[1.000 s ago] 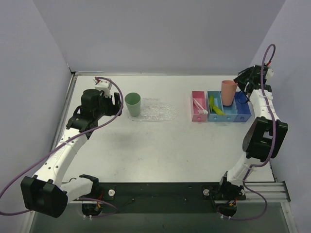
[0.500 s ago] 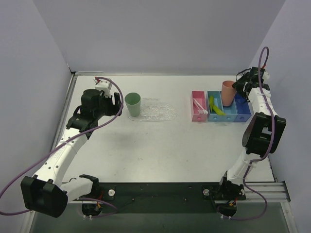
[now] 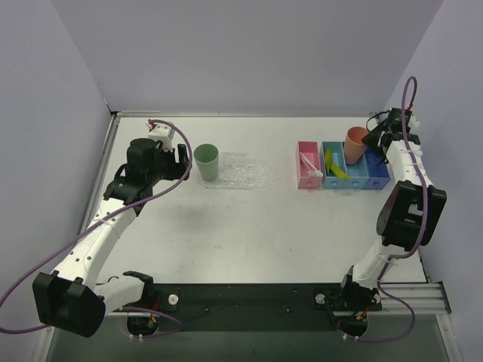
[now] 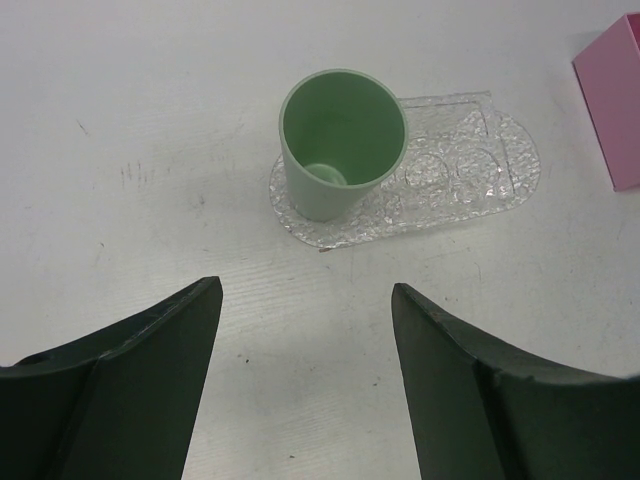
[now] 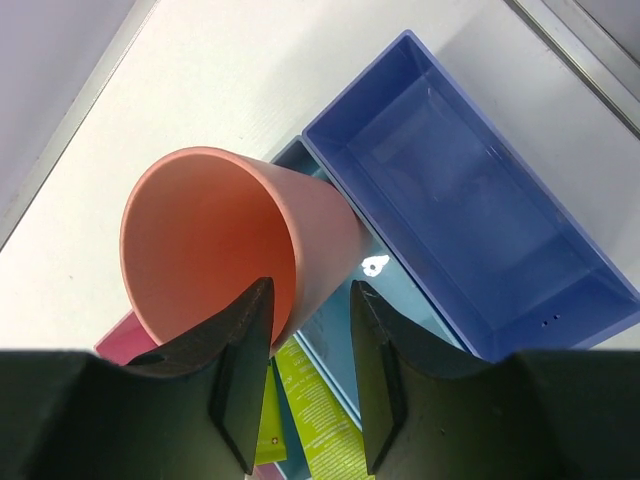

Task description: Prepare toiletry sets of a toothbrush and toothpaste on the tray

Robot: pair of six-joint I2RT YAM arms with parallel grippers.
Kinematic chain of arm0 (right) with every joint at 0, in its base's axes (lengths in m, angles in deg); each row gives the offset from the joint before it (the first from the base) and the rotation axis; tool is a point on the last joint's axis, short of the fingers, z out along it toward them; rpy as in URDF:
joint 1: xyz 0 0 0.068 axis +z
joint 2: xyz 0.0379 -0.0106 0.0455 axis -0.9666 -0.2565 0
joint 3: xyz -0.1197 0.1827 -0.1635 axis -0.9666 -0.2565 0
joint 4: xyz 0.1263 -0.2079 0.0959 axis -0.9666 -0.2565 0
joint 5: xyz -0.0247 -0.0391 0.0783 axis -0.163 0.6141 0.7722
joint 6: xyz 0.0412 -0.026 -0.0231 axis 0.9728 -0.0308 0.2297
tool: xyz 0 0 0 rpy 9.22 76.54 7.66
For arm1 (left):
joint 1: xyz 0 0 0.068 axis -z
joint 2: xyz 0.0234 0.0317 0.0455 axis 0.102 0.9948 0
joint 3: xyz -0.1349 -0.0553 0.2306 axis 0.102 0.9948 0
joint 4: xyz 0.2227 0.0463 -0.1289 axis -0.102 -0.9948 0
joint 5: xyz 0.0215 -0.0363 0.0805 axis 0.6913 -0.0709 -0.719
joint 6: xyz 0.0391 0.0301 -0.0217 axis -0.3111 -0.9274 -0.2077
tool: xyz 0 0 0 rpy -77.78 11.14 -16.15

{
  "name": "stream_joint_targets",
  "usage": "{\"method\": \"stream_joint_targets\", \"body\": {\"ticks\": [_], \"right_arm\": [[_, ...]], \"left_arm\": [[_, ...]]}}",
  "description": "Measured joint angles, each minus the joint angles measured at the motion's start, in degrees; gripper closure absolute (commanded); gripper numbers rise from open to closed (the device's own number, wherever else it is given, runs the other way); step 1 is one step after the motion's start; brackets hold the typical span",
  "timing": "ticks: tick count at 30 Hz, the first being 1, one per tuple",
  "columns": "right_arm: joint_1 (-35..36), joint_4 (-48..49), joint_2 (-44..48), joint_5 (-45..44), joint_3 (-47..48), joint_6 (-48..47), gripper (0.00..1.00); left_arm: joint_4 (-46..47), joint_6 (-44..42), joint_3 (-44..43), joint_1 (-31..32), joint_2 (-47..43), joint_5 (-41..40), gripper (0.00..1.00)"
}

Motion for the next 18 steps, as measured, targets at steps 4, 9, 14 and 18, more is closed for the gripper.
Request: {"method": "stream_joint_targets", "body": {"ticks": [4, 9, 14, 18], "right_arm": [[0.0, -0.13, 0.0, -0.04, 0.0, -0.09, 0.75], [0.0, -0.15, 0.0, 0.02, 0.0, -0.04, 0.84], [0.0, -0.28, 0.0, 0.11, 0.0, 0.31, 0.91], [0.0, -0.52, 0.0, 0.09, 0.0, 0.35, 1.0]], "left_arm": [[0.0, 0.0, 0.0, 0.17, 0.0, 0.0, 0.21], [0.0, 0.0, 0.0, 0.2, 0.0, 0.0, 0.21], [0.0, 0.0, 0.0, 0.2, 0.0, 0.0, 0.21], [0.0, 0.0, 0.0, 0.2, 0.0, 0.0, 0.21]]}}
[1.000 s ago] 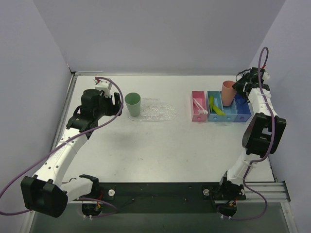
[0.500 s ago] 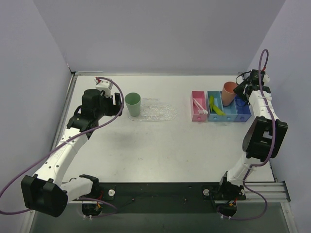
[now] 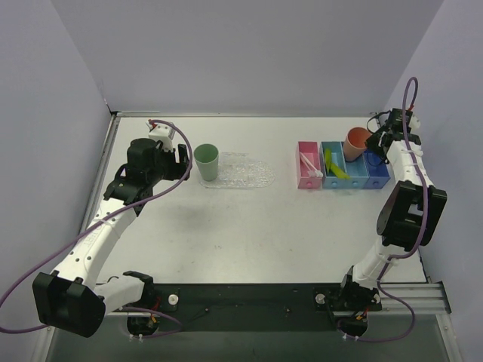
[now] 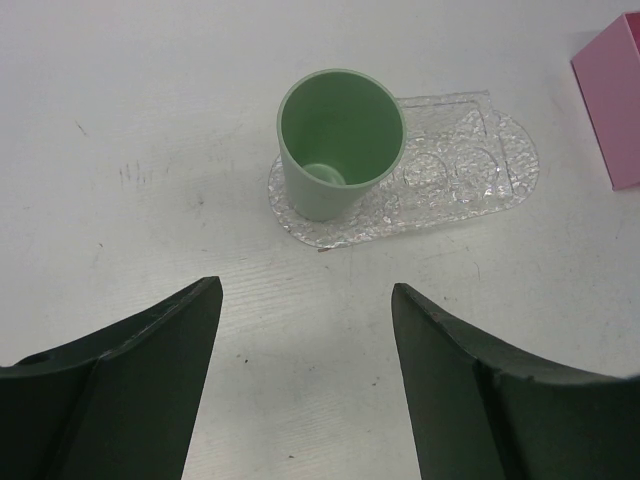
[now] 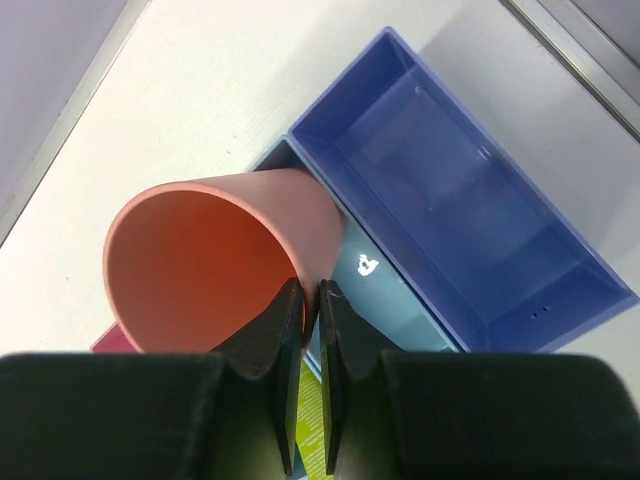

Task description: Prepare toiletry sets of a toothbrush and toothpaste on the tray

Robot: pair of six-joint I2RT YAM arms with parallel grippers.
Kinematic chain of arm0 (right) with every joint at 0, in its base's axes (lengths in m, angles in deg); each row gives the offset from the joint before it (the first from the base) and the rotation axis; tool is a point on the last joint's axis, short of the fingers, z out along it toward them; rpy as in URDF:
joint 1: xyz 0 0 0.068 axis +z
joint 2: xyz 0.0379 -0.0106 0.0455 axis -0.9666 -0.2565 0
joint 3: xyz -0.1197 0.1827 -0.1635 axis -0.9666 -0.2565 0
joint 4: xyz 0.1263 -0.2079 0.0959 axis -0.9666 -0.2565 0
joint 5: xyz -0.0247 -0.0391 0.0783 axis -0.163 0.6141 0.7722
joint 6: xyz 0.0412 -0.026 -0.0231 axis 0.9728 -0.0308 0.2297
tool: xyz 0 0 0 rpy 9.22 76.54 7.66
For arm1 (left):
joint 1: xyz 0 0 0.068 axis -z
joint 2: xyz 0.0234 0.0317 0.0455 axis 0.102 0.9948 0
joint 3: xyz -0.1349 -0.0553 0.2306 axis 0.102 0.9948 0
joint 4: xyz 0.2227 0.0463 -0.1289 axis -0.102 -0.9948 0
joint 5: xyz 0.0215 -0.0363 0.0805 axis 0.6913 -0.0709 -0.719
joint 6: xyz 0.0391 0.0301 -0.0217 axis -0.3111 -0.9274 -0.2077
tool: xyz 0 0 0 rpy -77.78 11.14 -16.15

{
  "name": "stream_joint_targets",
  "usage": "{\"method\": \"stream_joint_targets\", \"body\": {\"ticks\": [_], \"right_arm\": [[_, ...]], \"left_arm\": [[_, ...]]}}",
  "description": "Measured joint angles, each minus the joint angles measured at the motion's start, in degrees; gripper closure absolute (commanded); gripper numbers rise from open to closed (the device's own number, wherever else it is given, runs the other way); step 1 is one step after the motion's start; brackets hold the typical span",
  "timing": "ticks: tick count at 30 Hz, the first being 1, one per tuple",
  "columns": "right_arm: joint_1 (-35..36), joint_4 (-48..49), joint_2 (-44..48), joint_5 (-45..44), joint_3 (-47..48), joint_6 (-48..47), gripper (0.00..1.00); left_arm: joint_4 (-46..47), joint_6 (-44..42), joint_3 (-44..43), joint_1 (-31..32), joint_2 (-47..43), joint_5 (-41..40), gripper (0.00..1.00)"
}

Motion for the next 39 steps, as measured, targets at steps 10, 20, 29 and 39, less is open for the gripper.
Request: {"method": "stream_joint_targets", "body": {"ticks": [10, 20, 29, 39], "right_arm": [[0.02, -0.39, 0.04, 0.31, -0.28, 0.24, 1.0], [0.0, -0.37, 3.3, 0.37, -1.64, 0.33, 1.0], [0.02, -0.33, 9.73, 0.22, -3.41, -0.07, 1.0], [1.62, 0.17, 16.35, -0.11, -8.15, -1.05, 1.0]], "left_arm": [[0.0, 0.0, 0.0, 0.04, 0.0, 0.0, 0.21], [0.0, 0.0, 0.0, 0.04, 0.02, 0.0, 0.21], [0.0, 0.0, 0.0, 0.11, 0.04, 0.0, 0.21], [0.0, 0.02, 0.0, 0.31, 0.04, 0.02, 0.21]]}}
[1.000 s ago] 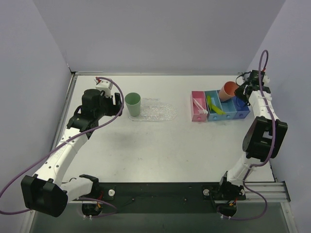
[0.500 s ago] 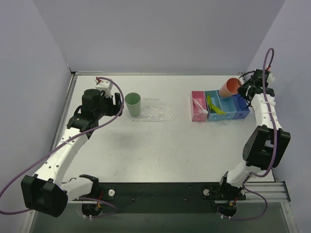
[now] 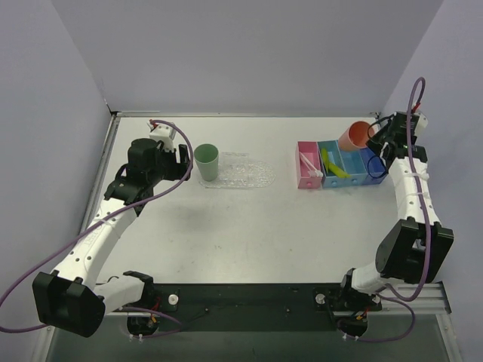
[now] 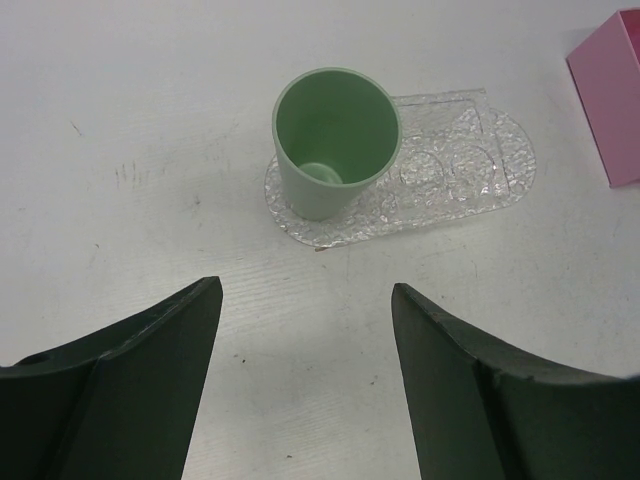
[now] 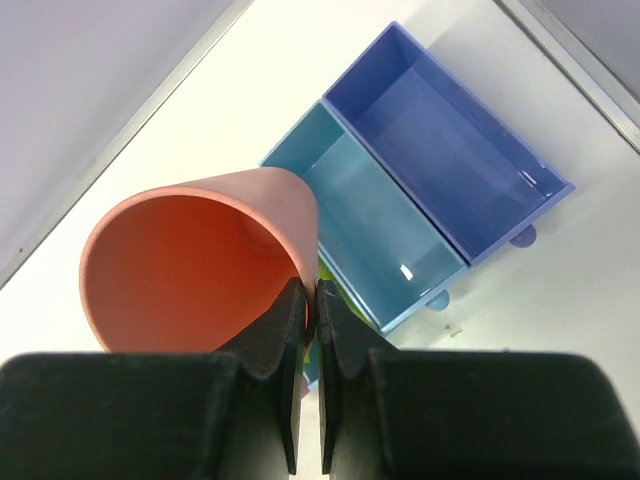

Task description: Prepare toiletry sets of a toothbrush and toothpaste on the tray

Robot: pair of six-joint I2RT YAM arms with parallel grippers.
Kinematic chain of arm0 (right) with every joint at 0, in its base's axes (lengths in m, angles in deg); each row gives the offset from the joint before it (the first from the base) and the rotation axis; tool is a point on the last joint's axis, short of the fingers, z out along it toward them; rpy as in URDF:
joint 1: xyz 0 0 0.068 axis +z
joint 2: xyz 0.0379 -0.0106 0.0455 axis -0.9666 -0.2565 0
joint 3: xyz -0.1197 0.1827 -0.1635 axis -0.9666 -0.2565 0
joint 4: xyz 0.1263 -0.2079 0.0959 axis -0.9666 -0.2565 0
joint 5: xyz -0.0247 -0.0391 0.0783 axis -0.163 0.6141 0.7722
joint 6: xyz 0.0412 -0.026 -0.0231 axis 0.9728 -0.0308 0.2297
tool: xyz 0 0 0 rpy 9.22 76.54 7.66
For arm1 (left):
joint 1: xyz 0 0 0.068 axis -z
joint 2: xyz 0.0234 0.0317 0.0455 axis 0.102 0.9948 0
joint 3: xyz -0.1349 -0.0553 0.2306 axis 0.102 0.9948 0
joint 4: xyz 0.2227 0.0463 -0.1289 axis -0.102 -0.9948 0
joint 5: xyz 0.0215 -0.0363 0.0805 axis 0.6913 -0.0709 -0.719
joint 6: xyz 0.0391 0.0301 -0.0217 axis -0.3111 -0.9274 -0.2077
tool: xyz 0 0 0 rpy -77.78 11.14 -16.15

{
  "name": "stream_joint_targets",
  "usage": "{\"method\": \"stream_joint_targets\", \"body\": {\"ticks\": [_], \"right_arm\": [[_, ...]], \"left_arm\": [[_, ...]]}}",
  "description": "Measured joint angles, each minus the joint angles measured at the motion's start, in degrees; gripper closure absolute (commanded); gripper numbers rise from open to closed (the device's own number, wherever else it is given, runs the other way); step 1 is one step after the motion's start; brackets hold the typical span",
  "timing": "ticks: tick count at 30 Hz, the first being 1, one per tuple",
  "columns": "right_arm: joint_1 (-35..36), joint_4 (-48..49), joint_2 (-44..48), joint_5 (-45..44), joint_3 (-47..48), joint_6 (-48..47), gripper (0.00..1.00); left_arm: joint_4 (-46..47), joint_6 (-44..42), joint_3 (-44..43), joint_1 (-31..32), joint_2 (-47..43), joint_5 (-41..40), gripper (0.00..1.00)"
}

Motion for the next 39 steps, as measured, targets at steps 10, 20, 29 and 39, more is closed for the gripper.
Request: {"method": "stream_joint_targets", "body": {"ticks": [10, 20, 29, 39], "right_arm": [[7.52, -0.42, 6.58, 0.0, -1.57, -6.29, 1.0], [11.63, -12.48, 4.57, 8.41, 8.24, -13.27, 1.0], [20.72, -22.75, -1.79, 11.04, 16.7, -17.09, 1.0], [28.15, -28.57, -11.72, 9.33, 25.31, -17.09, 1.0]], "left_arm": [[0.07, -0.02, 0.0, 0.13, -0.04, 0.02, 0.22], [1.16, -0.02, 0.31, 0.5, -1.53, 0.04, 0.22], [1.55, -0.02, 0.31, 1.18, -1.7, 0.07, 0.22], [2.03, -0.11, 0.33, 1.57, -2.89, 0.04, 0.22]]}}
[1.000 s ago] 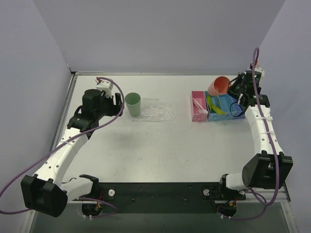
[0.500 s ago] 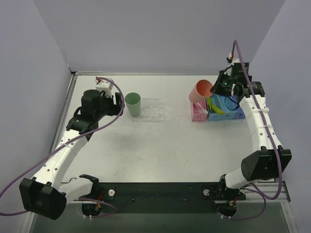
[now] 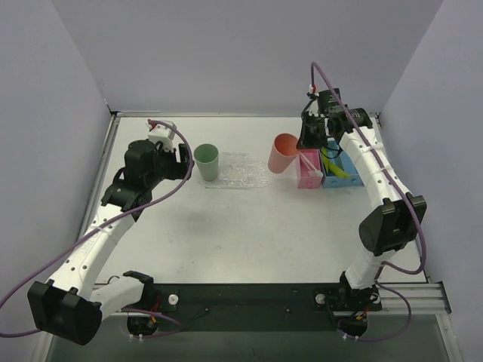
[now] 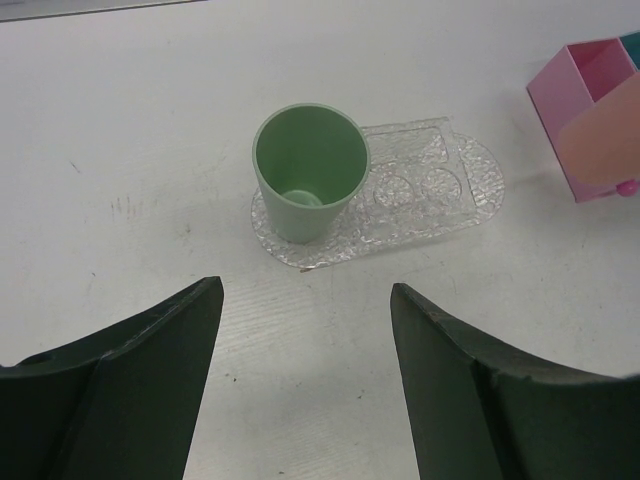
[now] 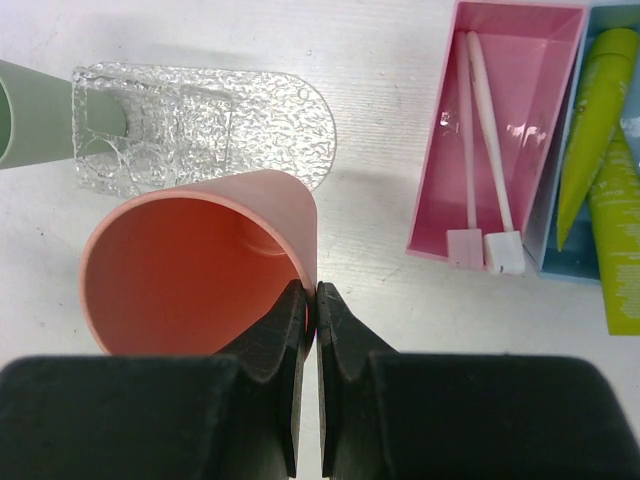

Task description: Prepare toiletry sets of a toothbrush and toothpaste on the tray

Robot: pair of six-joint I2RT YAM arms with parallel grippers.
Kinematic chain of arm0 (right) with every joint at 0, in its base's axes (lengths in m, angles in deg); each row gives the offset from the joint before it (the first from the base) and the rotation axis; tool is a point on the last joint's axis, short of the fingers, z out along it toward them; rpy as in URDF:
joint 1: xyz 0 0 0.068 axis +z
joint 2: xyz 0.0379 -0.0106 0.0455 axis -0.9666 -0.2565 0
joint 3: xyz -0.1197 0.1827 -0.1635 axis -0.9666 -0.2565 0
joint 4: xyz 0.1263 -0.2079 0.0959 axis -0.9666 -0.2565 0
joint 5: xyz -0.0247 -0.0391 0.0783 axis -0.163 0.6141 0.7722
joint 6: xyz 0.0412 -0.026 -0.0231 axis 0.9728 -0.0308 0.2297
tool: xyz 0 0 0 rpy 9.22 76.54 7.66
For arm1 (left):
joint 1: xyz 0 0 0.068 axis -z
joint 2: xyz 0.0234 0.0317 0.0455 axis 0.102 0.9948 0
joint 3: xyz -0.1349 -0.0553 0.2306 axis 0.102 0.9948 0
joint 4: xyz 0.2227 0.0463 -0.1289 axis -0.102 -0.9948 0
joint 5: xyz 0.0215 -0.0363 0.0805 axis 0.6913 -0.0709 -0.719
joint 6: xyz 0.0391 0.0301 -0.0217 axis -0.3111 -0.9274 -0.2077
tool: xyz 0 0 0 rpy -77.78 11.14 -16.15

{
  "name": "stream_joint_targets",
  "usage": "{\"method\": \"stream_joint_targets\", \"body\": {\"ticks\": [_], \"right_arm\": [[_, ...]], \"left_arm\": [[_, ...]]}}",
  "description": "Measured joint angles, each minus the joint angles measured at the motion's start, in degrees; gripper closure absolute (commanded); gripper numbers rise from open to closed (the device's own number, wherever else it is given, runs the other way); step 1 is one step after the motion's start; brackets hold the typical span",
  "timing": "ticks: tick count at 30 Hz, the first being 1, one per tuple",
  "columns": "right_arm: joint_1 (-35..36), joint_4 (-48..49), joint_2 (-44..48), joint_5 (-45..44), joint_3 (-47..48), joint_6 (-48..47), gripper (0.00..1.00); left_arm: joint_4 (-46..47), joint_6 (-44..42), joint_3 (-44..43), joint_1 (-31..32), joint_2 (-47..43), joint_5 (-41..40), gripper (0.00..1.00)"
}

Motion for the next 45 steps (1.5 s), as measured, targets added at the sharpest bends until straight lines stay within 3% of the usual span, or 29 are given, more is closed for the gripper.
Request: {"method": "stream_joint_targets", "body": {"ticks": [15, 45], "right_arm": [[5.66, -3.32, -12.39, -3.04, 9.07, 1.31, 1.0], [9.25, -0.59, -19.91, -10.56, 11.1, 3.1, 1.0]], "left_arm": [[-0.07, -0.55, 0.0, 0.15, -0.37, -0.28, 0.22], [-0.11, -1.22, 0.0, 1.53, 0.42, -1.44, 0.22]]}}
